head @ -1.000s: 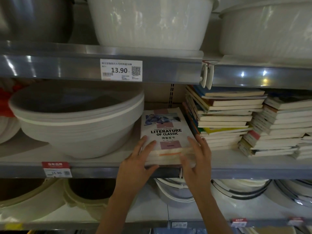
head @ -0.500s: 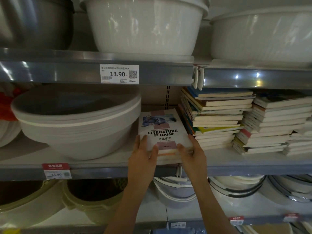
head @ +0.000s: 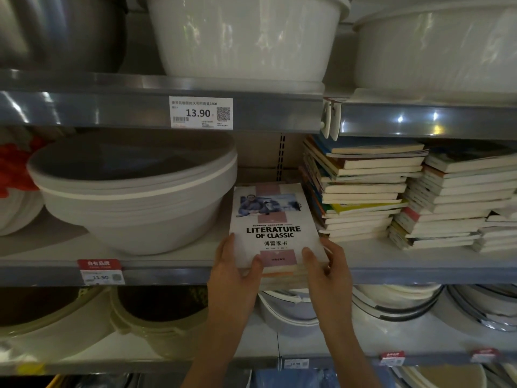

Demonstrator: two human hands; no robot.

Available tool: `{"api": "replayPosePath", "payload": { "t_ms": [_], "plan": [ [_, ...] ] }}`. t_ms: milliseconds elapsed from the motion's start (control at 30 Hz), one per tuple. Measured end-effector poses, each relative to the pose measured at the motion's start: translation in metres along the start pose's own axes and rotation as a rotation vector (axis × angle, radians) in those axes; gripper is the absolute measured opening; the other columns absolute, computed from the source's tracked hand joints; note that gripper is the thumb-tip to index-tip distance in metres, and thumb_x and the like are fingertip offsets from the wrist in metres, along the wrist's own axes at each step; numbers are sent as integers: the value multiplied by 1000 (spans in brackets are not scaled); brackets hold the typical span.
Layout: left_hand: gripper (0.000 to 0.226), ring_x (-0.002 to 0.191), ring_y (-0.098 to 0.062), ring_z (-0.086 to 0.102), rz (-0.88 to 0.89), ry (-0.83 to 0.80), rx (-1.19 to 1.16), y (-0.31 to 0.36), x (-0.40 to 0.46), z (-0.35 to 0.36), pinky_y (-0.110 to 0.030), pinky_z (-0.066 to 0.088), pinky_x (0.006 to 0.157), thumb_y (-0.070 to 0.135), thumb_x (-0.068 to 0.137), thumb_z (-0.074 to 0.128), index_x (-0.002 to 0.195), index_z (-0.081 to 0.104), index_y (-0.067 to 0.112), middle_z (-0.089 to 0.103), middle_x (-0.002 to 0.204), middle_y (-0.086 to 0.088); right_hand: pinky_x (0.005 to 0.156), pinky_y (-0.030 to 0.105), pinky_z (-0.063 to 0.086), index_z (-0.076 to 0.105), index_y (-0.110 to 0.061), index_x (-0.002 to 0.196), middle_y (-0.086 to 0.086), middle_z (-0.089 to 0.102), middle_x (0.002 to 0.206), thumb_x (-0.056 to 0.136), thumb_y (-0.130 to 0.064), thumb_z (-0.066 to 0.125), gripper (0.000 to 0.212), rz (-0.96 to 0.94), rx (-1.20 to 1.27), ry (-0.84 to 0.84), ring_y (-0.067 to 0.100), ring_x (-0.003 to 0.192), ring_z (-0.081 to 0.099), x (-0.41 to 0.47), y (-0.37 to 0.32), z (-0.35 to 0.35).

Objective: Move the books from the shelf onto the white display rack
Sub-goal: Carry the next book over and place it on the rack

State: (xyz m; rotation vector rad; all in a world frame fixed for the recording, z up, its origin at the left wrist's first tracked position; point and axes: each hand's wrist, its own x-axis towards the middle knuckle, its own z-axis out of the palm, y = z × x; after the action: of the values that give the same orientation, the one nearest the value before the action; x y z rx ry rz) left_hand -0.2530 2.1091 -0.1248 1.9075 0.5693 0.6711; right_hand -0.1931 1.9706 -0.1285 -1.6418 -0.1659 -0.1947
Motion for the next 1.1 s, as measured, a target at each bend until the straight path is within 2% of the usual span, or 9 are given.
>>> {"api": "replayPosePath", "payload": {
  "t_ms": [100,167,267,467,667,800,867,1000,1100],
  "plan": [
    [46,104,-10,65,-100,-11,-175,-7,2,2,-16,55,76,28,92,67,135,51,24,64,125,2,71,18,50,48,-26,128,-4,64,115,96,-23,61,35,106,12,-61,6,96,63,8,2,-2],
    [38,93,-4,66,-128,-13,-216,-7,4,1,-9,52,64,26,93,67,129,56,21,69,116,2,74,22,47,49,-28,133,-4,63,117,97,-17,58,38,155,5,-134,9,99,61,14,1,-2],
    [38,87,2,62,-106,-30,-214,-6,6,0,-3,46,60,25,93,68,128,57,19,67,113,4,83,26,47,56,-28,135,-6,67,118,96,-8,54,43,185,-7,-215,15,109,61,20,-2,-6],
    [42,101,-3,62,-73,-97,-191,-17,6,-4,-6,49,67,29,93,67,133,54,28,65,120,7,95,34,50,49,-39,139,-12,66,123,94,-2,52,59,177,1,-270,10,112,60,13,-5,-7],
    [50,111,-15,66,-75,-145,-333,-26,-10,-10,-43,60,88,30,90,72,136,52,32,67,124,6,72,26,45,44,-31,130,1,60,120,88,6,51,56,256,58,-250,13,103,57,6,-10,-13],
    [62,113,-16,66,-49,-126,-365,-29,-21,-15,-47,58,90,44,80,71,138,50,35,67,126,6,73,21,54,40,-24,136,2,61,122,94,-6,60,49,170,50,-215,13,106,61,-15,-2,-11],
    [60,113,-14,65,-22,-121,-362,-31,-25,-18,-42,59,89,40,83,71,138,49,34,66,126,6,73,19,56,38,-21,138,3,59,128,92,-16,65,54,89,30,-197,8,108,63,-27,2,-11],
    [59,108,6,60,74,-103,-294,-31,-38,-26,-6,49,77,22,91,69,142,43,35,62,128,10,79,17,54,40,-17,143,-2,60,131,89,-25,72,63,-56,24,-150,2,110,62,-42,-2,-17],
    [70,113,5,56,136,-104,-241,-26,-50,-32,1,43,81,31,90,66,148,29,39,52,139,10,85,18,54,36,-16,149,-7,60,132,85,-29,68,72,-120,-5,-120,2,116,59,-54,-6,-23]
  ]
}}
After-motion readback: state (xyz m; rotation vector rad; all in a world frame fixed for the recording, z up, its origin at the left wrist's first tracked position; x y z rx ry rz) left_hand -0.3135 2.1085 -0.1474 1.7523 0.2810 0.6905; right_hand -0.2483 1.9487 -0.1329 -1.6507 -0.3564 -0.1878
